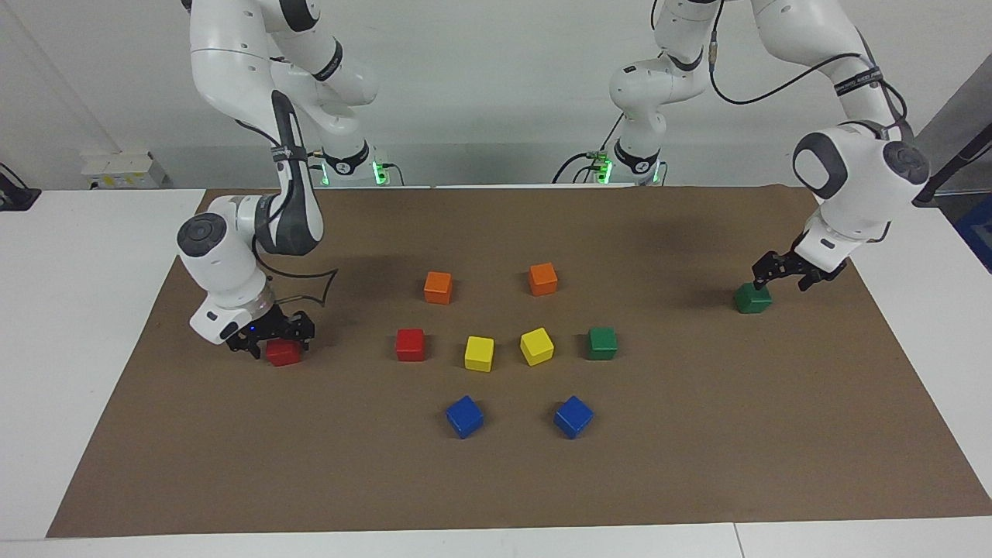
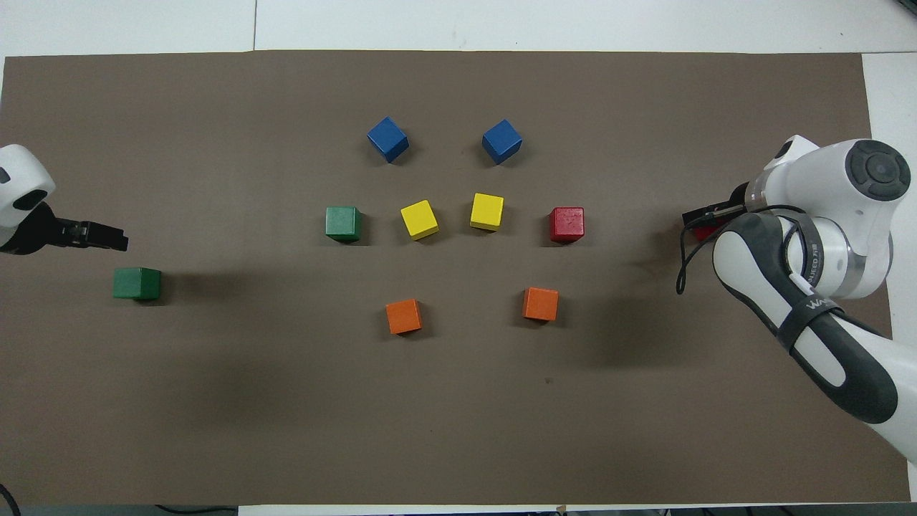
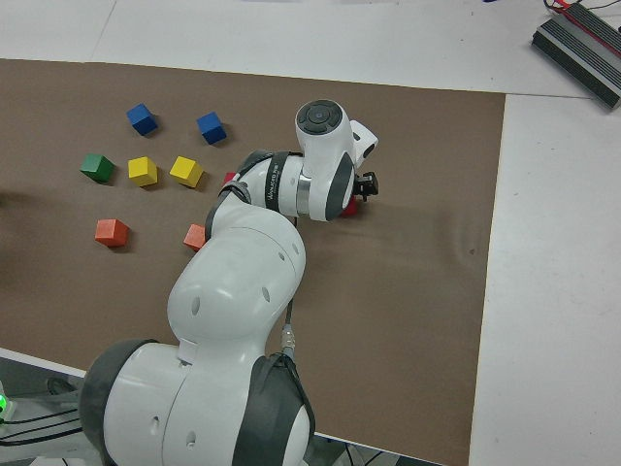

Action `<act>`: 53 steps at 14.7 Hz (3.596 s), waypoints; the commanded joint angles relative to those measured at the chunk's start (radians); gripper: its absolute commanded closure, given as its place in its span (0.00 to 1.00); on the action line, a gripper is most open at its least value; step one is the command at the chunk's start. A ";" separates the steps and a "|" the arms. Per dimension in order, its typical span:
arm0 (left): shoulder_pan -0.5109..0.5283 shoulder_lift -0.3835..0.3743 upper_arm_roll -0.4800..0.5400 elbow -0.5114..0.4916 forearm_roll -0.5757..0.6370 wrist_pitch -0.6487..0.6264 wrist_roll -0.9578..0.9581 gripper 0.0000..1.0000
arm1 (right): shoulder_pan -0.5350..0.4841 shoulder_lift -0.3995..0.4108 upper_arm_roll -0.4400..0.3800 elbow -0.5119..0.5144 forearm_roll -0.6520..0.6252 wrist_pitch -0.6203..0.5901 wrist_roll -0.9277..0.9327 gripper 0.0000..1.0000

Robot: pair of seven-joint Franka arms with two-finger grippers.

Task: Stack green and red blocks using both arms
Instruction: 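Reach the second green cube with the left gripper while the right gripper reaches red, then grasp the second green cube with the left gripper while the right grasps red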

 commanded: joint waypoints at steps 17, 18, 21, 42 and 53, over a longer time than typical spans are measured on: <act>-0.432 0.197 0.008 0.099 -0.065 0.182 -0.303 0.00 | 0.343 0.032 0.015 0.320 -0.006 -0.305 0.495 0.00; -0.448 0.217 0.010 0.099 -0.065 0.199 -0.305 0.00 | 0.347 0.049 0.015 0.321 -0.007 -0.300 0.538 0.00; -0.466 0.263 0.010 0.099 -0.060 0.245 -0.322 0.00 | 0.351 0.079 0.015 0.320 -0.007 -0.274 0.627 0.00; -0.494 0.305 0.013 0.013 -0.049 0.383 -0.348 0.14 | 0.380 0.090 0.015 0.133 -0.011 -0.059 0.641 0.03; -0.463 0.213 0.018 0.066 0.014 0.178 -0.400 1.00 | 0.291 -0.057 0.004 0.245 -0.013 -0.350 0.422 1.00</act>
